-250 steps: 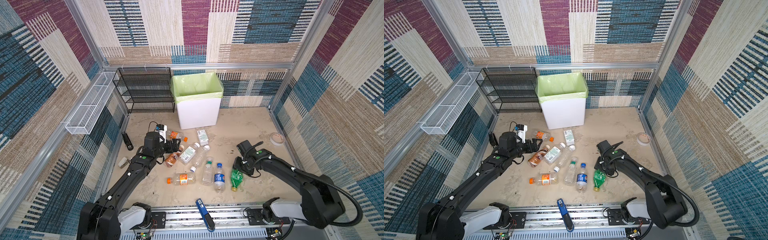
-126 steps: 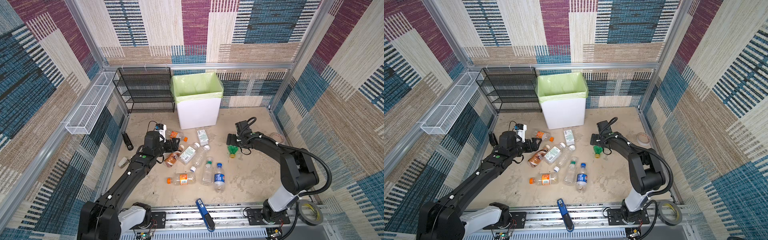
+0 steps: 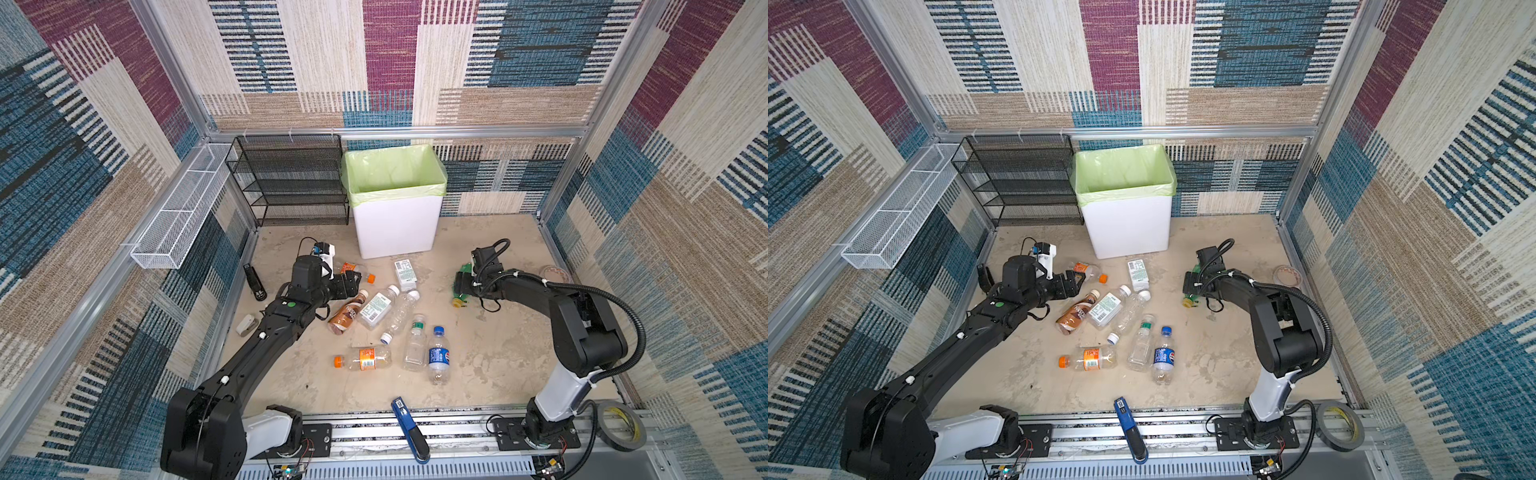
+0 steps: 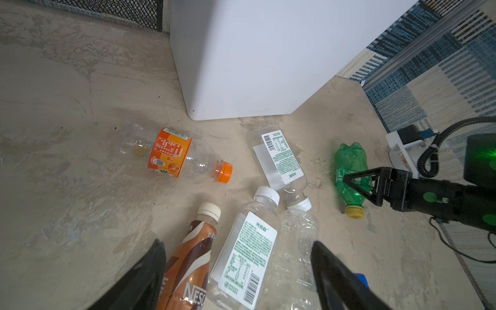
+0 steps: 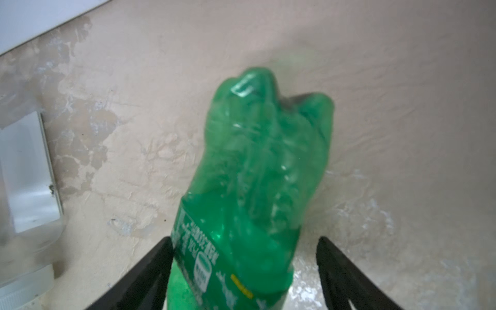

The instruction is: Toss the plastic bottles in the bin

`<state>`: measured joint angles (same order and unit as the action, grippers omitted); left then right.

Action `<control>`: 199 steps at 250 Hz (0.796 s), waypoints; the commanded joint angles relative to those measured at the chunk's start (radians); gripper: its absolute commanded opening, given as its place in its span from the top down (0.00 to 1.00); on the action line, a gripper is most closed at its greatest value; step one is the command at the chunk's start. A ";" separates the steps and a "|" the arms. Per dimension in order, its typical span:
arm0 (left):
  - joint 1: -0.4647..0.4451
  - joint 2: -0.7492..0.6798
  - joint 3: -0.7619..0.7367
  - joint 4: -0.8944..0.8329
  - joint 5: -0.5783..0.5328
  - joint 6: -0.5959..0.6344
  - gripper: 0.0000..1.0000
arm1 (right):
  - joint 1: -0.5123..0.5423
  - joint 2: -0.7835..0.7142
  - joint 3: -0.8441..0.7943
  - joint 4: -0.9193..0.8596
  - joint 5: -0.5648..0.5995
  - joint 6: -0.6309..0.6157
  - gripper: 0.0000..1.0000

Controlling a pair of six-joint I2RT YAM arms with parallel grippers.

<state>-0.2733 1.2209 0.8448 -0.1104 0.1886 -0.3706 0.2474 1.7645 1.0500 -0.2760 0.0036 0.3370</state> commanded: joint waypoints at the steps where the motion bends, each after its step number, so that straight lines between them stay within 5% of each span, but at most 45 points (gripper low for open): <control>1: -0.001 -0.018 -0.007 -0.010 -0.007 -0.015 0.15 | 0.000 -0.007 0.014 0.057 -0.019 -0.016 0.12; 90: -0.001 -0.040 -0.027 -0.010 -0.017 -0.024 0.15 | 0.000 0.023 0.019 0.095 -0.007 0.037 0.11; 160: -0.001 -0.041 -0.023 -0.026 -0.037 0.007 0.15 | 0.000 0.053 0.047 0.094 0.020 0.025 0.30; 199: -0.001 -0.032 -0.033 -0.006 -0.026 0.006 0.15 | -0.001 0.072 0.041 0.092 0.010 0.025 0.32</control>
<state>-0.2752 1.1854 0.8207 -0.1387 0.1608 -0.3710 0.2466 1.8267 1.0946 -0.1917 0.0101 0.3584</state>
